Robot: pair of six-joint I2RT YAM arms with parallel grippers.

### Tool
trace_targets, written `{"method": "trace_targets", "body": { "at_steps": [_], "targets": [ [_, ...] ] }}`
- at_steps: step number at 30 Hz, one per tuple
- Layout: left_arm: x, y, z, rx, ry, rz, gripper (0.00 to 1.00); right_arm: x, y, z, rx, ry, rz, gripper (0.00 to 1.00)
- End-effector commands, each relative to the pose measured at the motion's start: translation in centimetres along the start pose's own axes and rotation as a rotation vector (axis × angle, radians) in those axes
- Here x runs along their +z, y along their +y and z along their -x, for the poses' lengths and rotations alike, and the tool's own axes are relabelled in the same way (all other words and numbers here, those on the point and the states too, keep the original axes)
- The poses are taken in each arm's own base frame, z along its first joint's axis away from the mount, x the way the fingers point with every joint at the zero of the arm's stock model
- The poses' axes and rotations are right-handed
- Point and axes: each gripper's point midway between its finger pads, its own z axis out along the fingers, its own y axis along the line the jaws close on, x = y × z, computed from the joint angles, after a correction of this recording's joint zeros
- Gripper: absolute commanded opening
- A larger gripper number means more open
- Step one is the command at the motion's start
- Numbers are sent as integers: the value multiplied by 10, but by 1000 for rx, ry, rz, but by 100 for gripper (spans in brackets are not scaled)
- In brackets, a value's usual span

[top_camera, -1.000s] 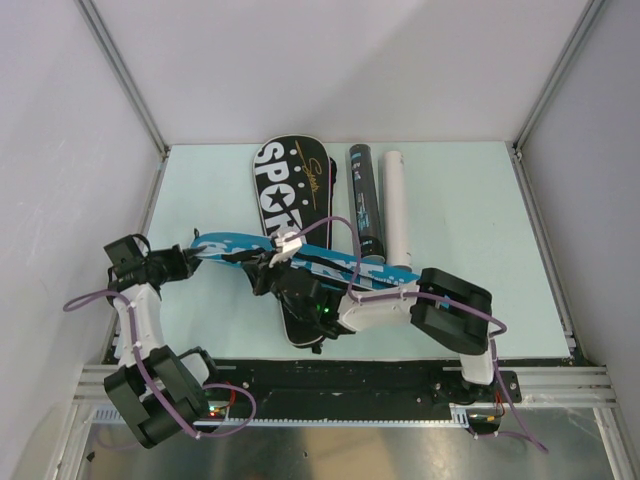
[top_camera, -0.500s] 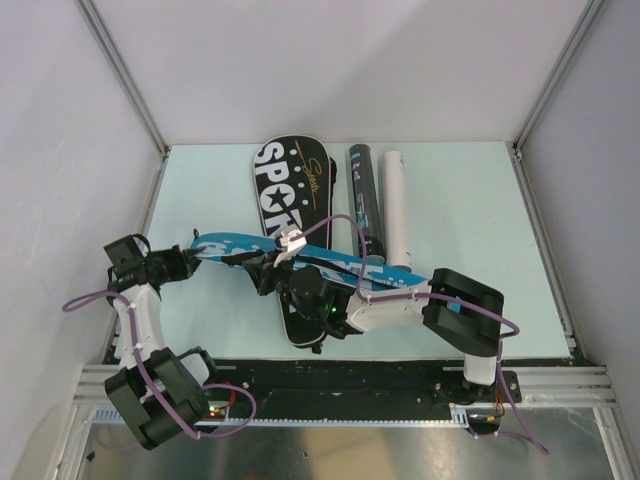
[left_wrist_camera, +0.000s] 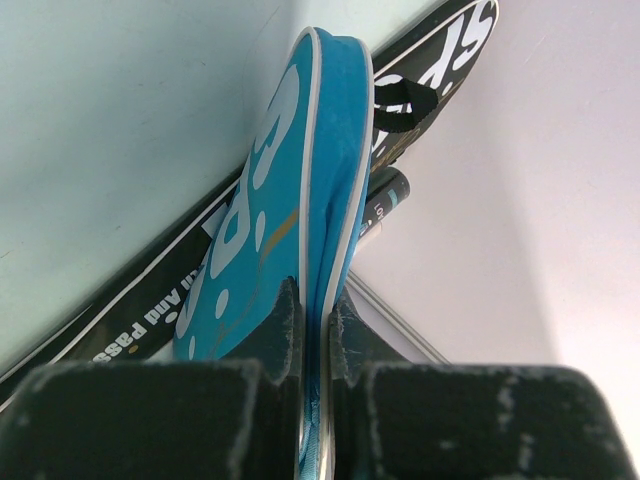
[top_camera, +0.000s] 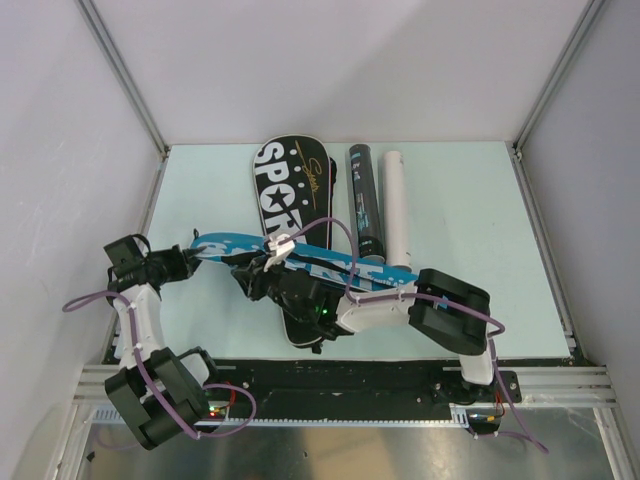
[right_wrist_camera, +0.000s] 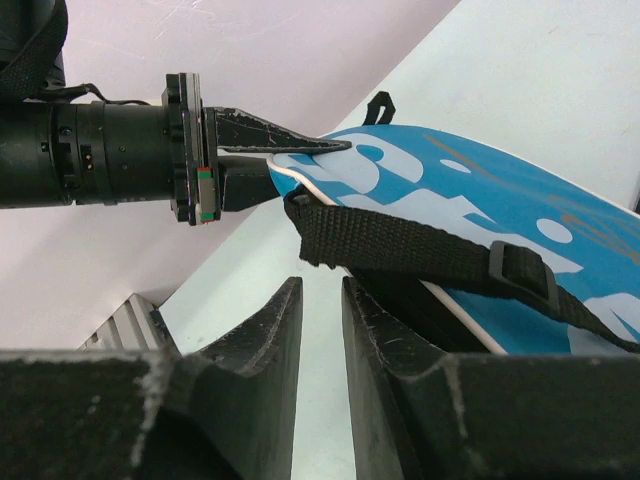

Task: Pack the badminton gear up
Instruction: Zip the racket bag at the center of the board.

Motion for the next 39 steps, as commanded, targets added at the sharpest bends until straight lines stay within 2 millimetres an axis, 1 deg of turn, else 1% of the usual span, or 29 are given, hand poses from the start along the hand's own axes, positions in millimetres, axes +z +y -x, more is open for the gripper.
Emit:
{"method": "trace_targets", "body": {
  "at_steps": [1, 7, 10, 17, 20, 22, 26, 30, 33, 36, 39],
  "targets": [
    [-8, -3, -8, -99, 29, 27, 0, 16, 5, 17, 17, -49, -3, 28],
    [-8, -2, -8, -97, 26, 25, 0, 27, -1, 25, 3, -67, -9, 30],
    [-8, -2, -8, -97, 27, 28, 0, 31, 1, 26, -8, -68, -4, 30],
    [-8, -3, -9, -96, 31, 26, 0, 38, 1, 16, -35, -45, 4, 30],
    [-8, -3, -9, -95, 34, 27, 0, 37, 3, 11, -59, -32, 13, 28],
    [-8, -4, -9, -95, 33, 26, 0, 37, 2, 8, -75, -24, 10, 28],
    [-9, -4, -8, -94, 31, 24, 0, 37, -4, 8, -81, -43, -37, 32],
    [-9, -3, -9, -96, 32, 26, 0, 35, -13, 8, -60, -68, -117, 33],
    [-9, -3, -9, -95, 31, 26, 0, 30, -21, 3, -34, -71, -201, 34],
    [-9, -3, -9, -98, 28, 24, 0, 28, -24, -3, -28, -69, -231, 33],
    [-10, -4, -9, -100, 23, 20, 0, 30, -25, 1, -38, -84, -252, 33]
  ]
}}
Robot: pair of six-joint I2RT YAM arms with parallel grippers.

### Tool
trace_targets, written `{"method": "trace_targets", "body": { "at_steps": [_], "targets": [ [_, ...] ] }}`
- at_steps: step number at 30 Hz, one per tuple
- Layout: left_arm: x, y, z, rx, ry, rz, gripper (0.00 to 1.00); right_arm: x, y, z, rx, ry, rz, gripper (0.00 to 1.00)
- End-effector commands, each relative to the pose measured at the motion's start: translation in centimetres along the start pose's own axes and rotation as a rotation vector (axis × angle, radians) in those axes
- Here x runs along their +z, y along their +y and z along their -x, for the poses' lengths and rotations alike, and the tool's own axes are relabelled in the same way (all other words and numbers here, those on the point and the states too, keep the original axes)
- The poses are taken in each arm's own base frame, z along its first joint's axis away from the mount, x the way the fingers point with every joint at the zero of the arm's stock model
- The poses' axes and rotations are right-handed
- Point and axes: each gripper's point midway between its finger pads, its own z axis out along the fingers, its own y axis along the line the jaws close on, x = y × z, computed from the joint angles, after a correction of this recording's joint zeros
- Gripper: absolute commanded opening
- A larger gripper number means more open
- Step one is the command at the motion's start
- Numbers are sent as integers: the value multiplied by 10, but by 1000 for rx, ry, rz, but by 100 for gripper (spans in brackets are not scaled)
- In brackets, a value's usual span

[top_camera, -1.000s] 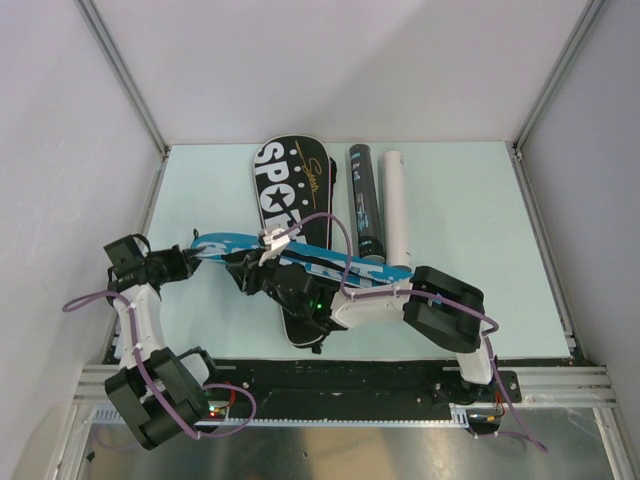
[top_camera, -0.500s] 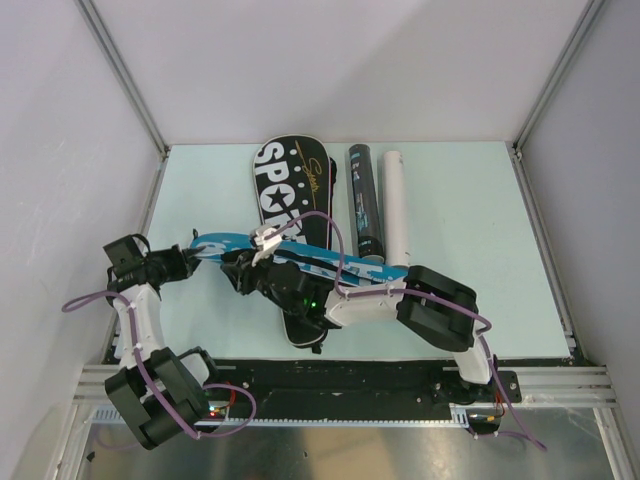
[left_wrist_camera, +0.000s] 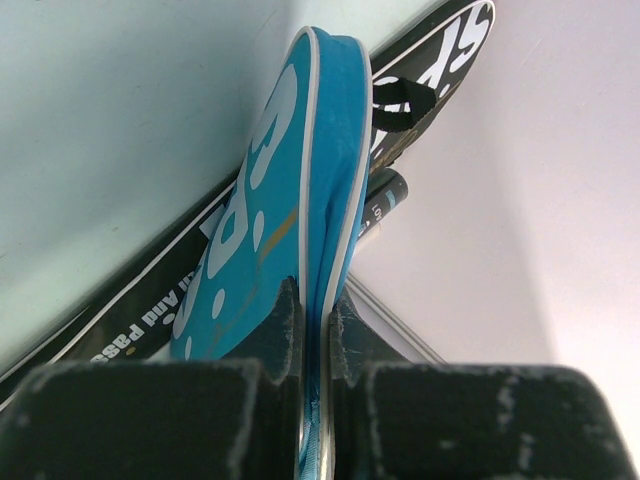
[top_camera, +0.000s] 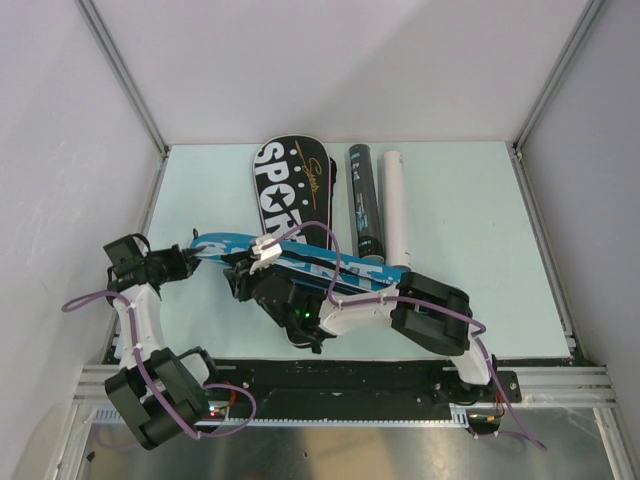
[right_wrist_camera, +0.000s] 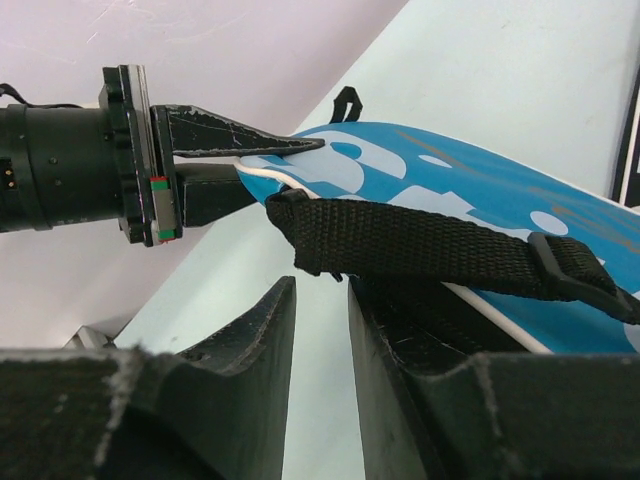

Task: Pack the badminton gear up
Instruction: Zip the racket bag at the center of the board.

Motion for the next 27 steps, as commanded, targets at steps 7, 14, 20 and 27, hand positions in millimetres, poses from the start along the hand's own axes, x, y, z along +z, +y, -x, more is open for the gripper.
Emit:
{"method": "trace_targets", "body": {
  "at_steps": [7, 14, 20, 27],
  "targets": [
    [-11, -4, -14, -97, 50, 14, 0, 19, -11, 37, 19, -151, -81, 35],
    [-8, 5, -16, -102, 72, 35, 0, 28, -9, 48, 53, -199, -91, 31],
    [-8, 10, -19, -101, 83, 39, 0, 32, -15, 56, 87, -240, -145, 24],
    [-7, 13, -18, -107, 73, 41, 0, 30, -18, 66, 109, -272, -193, 1]
  ]
}}
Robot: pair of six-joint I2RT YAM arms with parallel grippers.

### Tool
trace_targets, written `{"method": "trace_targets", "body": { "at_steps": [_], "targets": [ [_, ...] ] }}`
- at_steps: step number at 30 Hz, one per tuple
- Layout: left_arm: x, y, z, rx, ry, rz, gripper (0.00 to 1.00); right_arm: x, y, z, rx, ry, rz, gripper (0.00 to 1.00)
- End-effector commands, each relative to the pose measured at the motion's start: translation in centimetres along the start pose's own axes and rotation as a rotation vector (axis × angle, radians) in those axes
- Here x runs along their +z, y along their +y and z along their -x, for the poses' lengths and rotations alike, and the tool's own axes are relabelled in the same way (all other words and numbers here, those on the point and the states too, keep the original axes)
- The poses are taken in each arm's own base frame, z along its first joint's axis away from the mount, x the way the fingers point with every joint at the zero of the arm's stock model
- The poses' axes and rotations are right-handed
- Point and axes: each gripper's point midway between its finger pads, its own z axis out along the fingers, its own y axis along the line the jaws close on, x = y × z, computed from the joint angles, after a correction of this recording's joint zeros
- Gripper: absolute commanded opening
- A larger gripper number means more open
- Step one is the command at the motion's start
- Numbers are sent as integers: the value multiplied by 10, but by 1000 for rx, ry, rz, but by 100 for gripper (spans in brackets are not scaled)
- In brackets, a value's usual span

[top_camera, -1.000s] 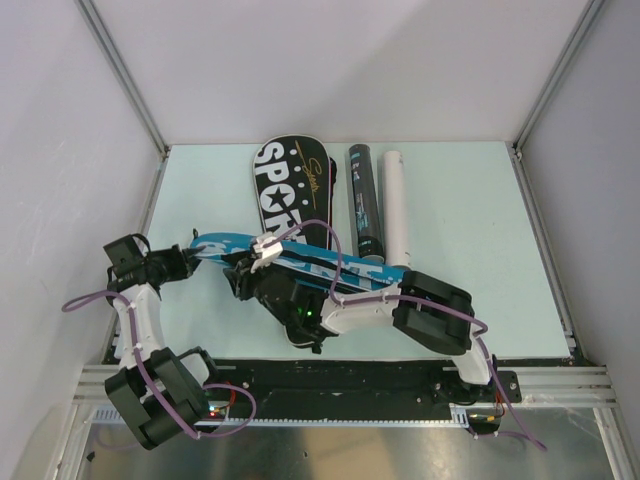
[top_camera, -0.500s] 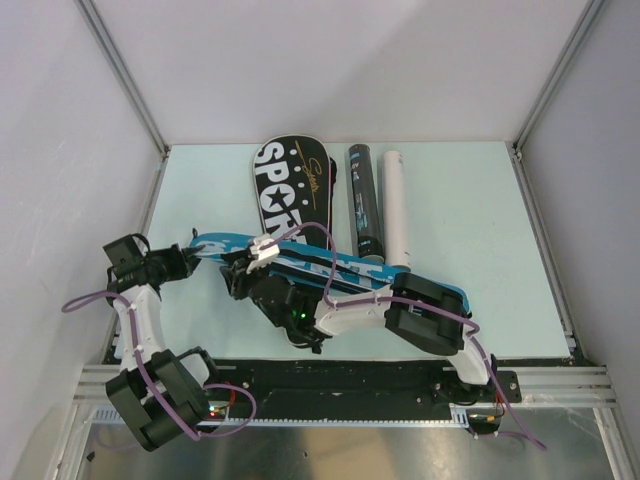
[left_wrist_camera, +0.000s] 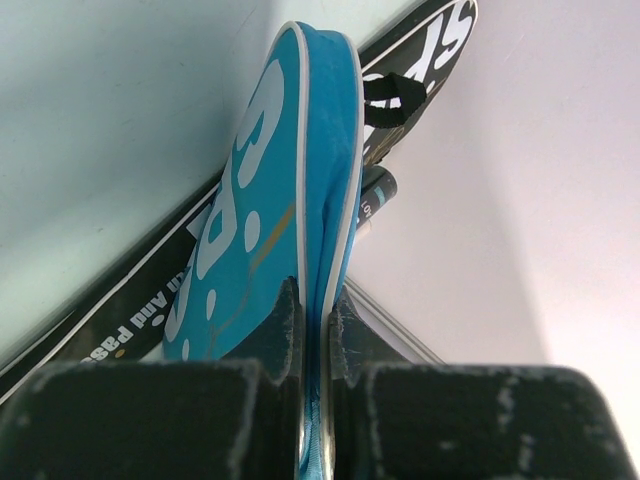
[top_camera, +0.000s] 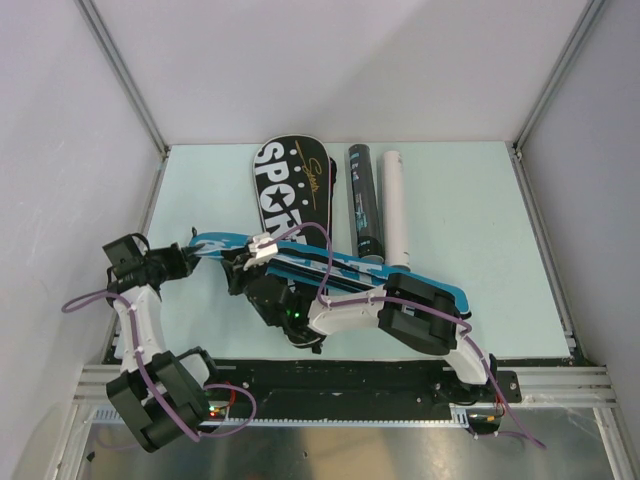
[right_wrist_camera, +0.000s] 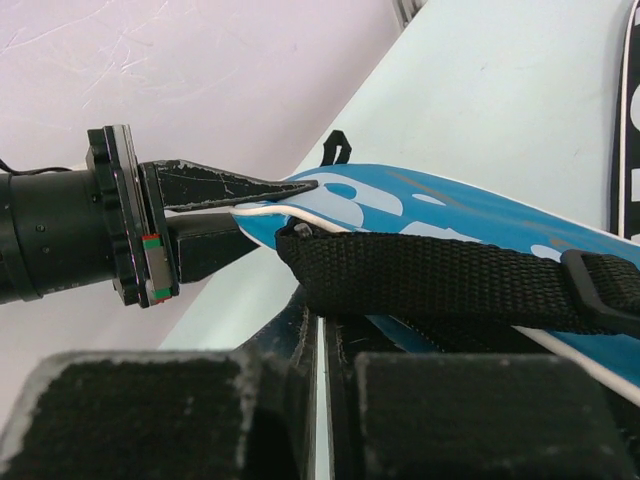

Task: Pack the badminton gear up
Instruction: Zip the racket bag at the center of the board.

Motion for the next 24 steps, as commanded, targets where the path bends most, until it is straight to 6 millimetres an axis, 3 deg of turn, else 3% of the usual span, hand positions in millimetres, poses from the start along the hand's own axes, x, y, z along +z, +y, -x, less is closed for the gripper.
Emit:
{"method": "trace_targets", "body": {
  "at_steps": [1, 6, 12, 24],
  "targets": [
    [-5, 19, -16, -109, 73, 70, 0, 15, -17, 55, 81, -167, -128, 0],
    [-2, 16, -11, -99, 59, 80, 0, 9, -18, 56, 56, -136, -117, 0],
    [0, 17, -4, -103, 21, 90, 0, -7, -40, 47, -4, -100, -105, 0],
    [2, 12, 0, -103, 9, 95, 0, -24, -42, 41, -69, -77, -66, 0]
  ]
}}
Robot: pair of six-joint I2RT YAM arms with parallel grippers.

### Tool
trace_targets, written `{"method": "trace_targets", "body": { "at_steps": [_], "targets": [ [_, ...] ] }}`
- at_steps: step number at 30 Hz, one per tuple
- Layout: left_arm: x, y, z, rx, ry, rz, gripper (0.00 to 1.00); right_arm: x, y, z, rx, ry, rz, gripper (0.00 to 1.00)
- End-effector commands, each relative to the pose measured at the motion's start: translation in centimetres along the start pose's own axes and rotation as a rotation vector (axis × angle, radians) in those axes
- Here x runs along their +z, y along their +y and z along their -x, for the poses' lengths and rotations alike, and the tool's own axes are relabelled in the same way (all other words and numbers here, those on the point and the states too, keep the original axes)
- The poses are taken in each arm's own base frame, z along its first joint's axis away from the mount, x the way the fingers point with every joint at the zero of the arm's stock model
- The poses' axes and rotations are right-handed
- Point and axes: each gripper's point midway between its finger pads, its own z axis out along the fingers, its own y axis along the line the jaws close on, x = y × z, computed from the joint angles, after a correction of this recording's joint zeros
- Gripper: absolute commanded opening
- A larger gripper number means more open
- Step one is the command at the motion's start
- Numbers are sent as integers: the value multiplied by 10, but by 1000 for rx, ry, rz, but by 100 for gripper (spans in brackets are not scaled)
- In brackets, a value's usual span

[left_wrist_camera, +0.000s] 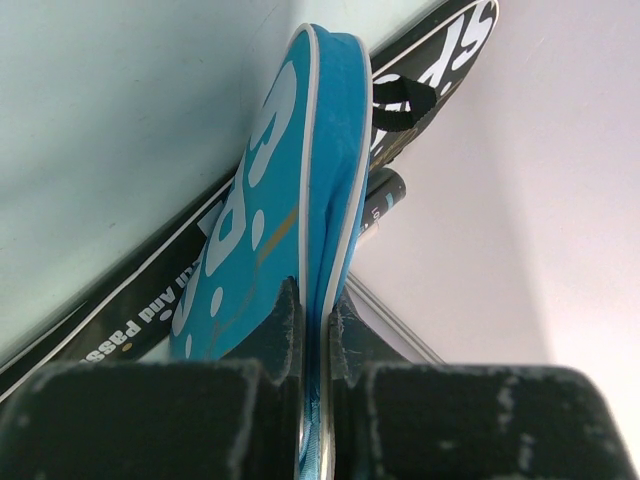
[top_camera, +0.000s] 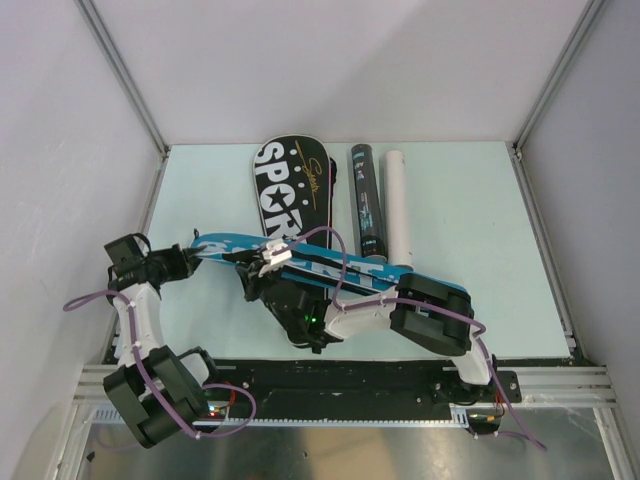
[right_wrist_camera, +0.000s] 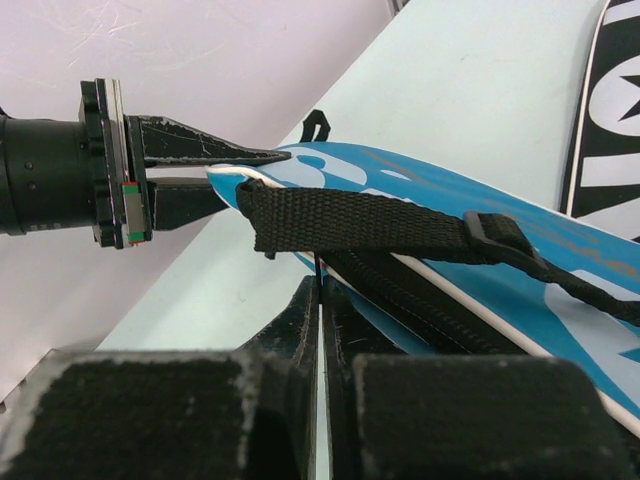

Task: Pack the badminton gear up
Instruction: Zip the racket bag at the center of the board.

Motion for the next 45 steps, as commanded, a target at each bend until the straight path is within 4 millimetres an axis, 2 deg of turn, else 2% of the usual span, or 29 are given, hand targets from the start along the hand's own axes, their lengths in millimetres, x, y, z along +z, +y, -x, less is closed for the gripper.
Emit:
{"method": "trace_targets", "body": {
  "at_steps": [1, 5, 11, 22, 27, 30, 35, 39, 45],
  "targets": [
    [-2, 5, 0, -86, -1, 60, 0, -1, -25, 41, -17, -89, -91, 0],
    [-4, -1, 1, -73, -6, 49, 0, -15, -32, 39, -44, -51, -92, 0],
    [-4, -1, 2, -65, -11, 50, 0, -49, -39, 40, -93, 43, -50, 0],
    [0, 1, 1, -29, 19, 66, 0, -109, -75, 32, -80, 277, -97, 0],
    [0, 0, 3, -12, 7, 64, 0, -142, -104, 35, -54, 375, -200, 0],
    [0, -2, 3, 2, 13, 62, 0, -162, -123, 44, -52, 410, -263, 0],
    [1, 0, 3, 12, 15, 67, 0, -198, -165, 53, -40, 469, -399, 0],
    [-3, -7, 4, 51, -2, 47, 0, -225, -198, 54, 7, 516, -519, 0],
    [0, -2, 2, 48, 26, 61, 0, -274, -249, 78, 73, 472, -747, 0]
  ]
}}
